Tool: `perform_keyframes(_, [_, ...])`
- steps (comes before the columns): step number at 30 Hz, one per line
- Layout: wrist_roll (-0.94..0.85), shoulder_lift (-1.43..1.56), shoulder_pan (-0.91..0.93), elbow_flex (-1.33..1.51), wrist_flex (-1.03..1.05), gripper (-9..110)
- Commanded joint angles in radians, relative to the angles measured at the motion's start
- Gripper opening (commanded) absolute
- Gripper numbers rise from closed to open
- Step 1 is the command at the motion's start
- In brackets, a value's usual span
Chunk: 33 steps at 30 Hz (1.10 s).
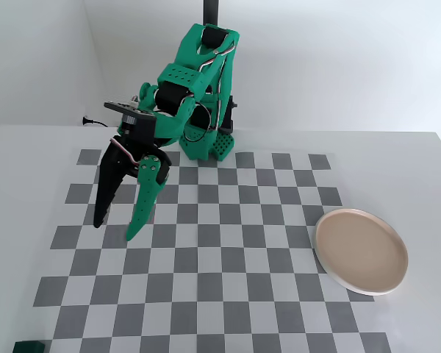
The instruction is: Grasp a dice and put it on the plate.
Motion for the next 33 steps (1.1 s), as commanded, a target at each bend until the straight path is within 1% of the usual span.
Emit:
perform_keyframes(1, [0.006,-0.101,0.066,-0.209,-0.031,16])
perform_keyframes(7, [0.009,-0.279,0.124,-0.313,-0.069,17])
perform_keyframes(15, [0.021,-0.511,0.155,-0.466,-0.109,17])
perform_keyframes(24, [0.049,-0.686,0.189,-0.614,-0.118,17])
perform_keyframes(33, [0.081,-0.934,0.17,-0.919,-0.055,17])
